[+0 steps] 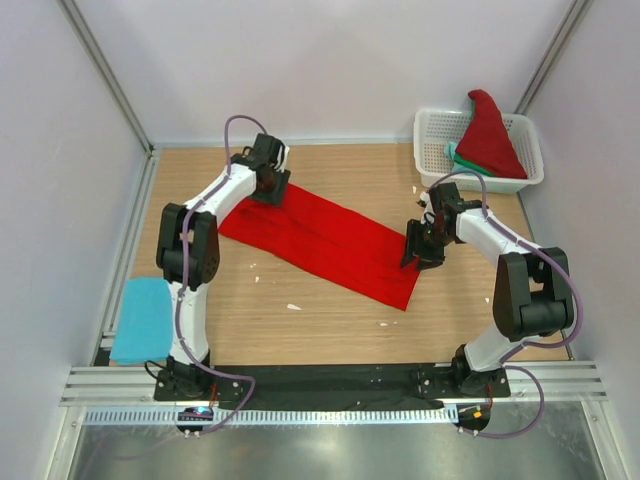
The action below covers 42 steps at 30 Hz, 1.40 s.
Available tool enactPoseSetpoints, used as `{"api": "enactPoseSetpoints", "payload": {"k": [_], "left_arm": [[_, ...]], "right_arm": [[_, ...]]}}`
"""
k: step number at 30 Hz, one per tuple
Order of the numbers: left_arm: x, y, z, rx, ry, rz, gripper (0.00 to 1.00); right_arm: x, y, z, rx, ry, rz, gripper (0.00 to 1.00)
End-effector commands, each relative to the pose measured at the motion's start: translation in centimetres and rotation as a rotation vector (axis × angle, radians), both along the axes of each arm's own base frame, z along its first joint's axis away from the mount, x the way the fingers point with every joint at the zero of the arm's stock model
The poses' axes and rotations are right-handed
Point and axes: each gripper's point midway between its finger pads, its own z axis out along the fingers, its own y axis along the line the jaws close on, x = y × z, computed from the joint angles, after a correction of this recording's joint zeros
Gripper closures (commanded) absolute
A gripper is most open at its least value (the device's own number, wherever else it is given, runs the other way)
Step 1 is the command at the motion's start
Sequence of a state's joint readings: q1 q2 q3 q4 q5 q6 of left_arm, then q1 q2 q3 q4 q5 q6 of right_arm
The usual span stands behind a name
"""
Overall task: Fold and stack the t-shirts
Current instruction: Fold the tshirt
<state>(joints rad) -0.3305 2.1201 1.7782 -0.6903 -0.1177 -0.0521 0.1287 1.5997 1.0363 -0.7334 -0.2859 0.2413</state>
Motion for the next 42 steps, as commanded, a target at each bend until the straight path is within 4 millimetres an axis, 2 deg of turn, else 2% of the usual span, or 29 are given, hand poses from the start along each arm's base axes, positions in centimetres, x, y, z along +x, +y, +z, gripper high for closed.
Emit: {"api": "enactPoseSetpoints", "payload": {"k": [1,8,12,14,17,21,29,36,39,42], "left_arm": [[2.3,0.9,1.0,0.08,-0.084,0.006,0.45],[4.0,1.7,0.7,0.152,-0.126,0.013,0.46],[5.0,1.1,1.4,0.127,-0.171,-0.002,0.47],[5.3,0.8,1.1,0.132,-0.166,-0.017,0.5],[4.9,0.6,0.5,0.136,-0.139,-0.044,0.55],[4.6,0.5,0.1,0.13,-0.129,-0.054,0.56],[4.7,-0.2,-0.2,0.1,-0.122,-0.069,0.53],[4.1,-0.5,-1.8,0.089,-0.072,-0.078,0.52],[4.2,-0.4,-2.5,0.104,-0.065,-0.083,0.57],[5.1,0.2,-2.3,0.138,-0.092,-0.052,0.71]], "right_arm": [[0.4,0.2,1.3,0.018,-0.027,0.02,0.5],[-0.4,0.5,1.1,0.034,-0.008,0.022,0.51],[-0.6,0.5,0.8,0.037,0.004,0.023,0.51],[-0.6,0.6,0.8,0.04,0.008,0.022,0.51],[-0.4,0.7,0.9,0.042,0.006,0.023,0.51],[-0.1,0.6,1.2,0.039,0.0,0.02,0.51],[-0.3,0.8,1.1,0.045,0.011,0.015,0.51],[-0.3,0.7,1.2,0.043,0.007,0.013,0.52],[-0.4,0.7,1.2,0.044,0.012,0.014,0.52],[-0.6,0.5,1.1,0.034,0.017,0.01,0.52]]}}
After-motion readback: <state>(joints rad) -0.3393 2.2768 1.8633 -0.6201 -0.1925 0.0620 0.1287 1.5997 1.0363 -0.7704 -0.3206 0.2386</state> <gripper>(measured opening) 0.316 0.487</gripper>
